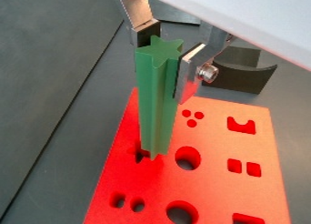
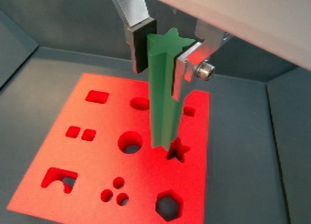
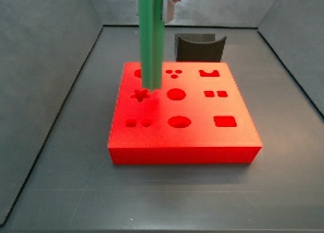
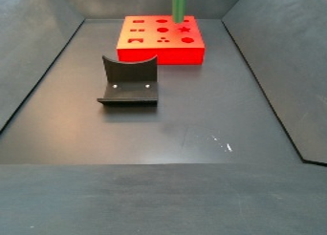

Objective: Insert the star object.

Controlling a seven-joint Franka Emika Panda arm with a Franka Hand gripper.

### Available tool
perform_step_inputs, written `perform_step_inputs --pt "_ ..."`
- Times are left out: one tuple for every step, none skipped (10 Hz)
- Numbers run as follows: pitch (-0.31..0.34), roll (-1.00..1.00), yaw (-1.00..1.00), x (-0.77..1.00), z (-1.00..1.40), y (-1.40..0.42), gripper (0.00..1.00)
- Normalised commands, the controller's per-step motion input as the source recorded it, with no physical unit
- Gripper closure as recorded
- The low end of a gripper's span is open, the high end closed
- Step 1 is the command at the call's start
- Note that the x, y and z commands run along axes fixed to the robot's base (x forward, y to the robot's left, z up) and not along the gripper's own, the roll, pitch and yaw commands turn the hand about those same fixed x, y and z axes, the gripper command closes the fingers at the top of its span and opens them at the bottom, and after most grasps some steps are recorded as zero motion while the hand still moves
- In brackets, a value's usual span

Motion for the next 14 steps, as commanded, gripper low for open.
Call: perform_step_inputs --pt "-0.019 0.02 -0.13 -0.31 -0.14 0.15 1.0" --pt "-0.027 0.0 -0.05 -0.11 -0.1 0.0 1.0" --pt "-0.019 0.0 0.0 -0.08 -0.09 0.0 1.0" --pt "-0.05 -0.05 0.05 0.0 -0.11 -0.06 1.0" --pt "-0.087 -0.04 0.01 0.02 -0.27 0.0 1.0" --pt "-0.104 -0.04 0.0 -0.02 -0.27 0.0 1.0" --pt "-0.123 -0.05 0.0 -0.04 -0.25 0.0 1.0" --pt "-0.126 -0.05 0.0 -0.08 -0.25 0.0 1.0" --pt "-0.097 -0.05 0.0 -0.14 -0.09 -0.07 1.0" --pt "-0.081 -0.02 0.0 -0.09 -0.02 -0.14 1.0" --pt "-0.113 -0.04 0.0 -0.07 -0.11 -0.07 1.0" --pt "-0.1 -0.04 0.0 -0.06 -0.11 -0.05 1.0" --pt "-0.101 -0.04 0.0 -0.07 -0.22 0.0 1.0" --pt "-0.023 0.0 -0.02 -0.06 -0.19 0.05 1.0"
